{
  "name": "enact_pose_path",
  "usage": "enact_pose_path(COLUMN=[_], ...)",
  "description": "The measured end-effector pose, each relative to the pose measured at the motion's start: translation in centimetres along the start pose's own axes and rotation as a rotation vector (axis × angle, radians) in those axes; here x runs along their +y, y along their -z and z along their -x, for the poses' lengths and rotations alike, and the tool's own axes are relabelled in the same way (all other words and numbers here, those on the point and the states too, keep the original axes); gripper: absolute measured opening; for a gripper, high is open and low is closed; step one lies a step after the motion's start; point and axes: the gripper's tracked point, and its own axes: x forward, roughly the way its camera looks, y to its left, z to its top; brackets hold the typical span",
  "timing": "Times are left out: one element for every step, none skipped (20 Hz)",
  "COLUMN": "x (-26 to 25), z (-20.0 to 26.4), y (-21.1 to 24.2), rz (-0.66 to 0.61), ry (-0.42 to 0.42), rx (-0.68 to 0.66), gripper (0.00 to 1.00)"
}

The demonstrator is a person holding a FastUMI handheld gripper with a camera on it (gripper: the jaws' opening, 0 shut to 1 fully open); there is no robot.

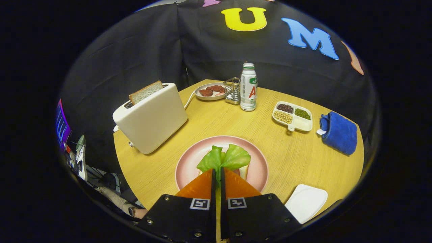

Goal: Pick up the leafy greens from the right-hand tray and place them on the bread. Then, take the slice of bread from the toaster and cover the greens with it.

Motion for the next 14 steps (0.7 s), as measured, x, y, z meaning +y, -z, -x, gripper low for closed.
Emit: enact_pose_path(x=[0.3, 0.6, 0.7, 0.6, 0.5, 0.5, 0.6, 0.5, 0.3, 0.1, -0.2, 0.1, 0.2, 0.3], z=[-0.8, -1.6, -2.4, -2.9, -3.6, -4.0, -4.4, -4.6, -4.6, -4.7, -4.6, -4.2, -4.3, -4.1], y=[-0.1, -0.1, -0.1, -0.1, -0.2, -0.1, 0.2, 0.3, 0.5, 0.4, 0.4, 0.1, -0.1, -0.5], rz=[-0.002, -0.004, -0.004, -0.003, -0.003, -0.004, -0.003, 0.003, 0.012, 0.035, 0.053, 0.065, 0.071, 0.076], ry=[-0.008, -0.014, -0.018, -0.012, -0.005, -0.001, 0.004, 0.014, 0.037, 0.056, 0.078, 0.086, 0.093, 0.099], rx=[0.003, 0.01, 0.017, 0.021, 0.023, 0.027, 0.038, 0.046, 0.052, 0.055, 0.05, 0.044, 0.032, 0.019], gripper=[0.05, 0.05, 0.05, 0.05, 0.05, 0.05, 0.05, 0.05, 0.05, 0.15, 0.27, 0.43, 0.65, 0.86])
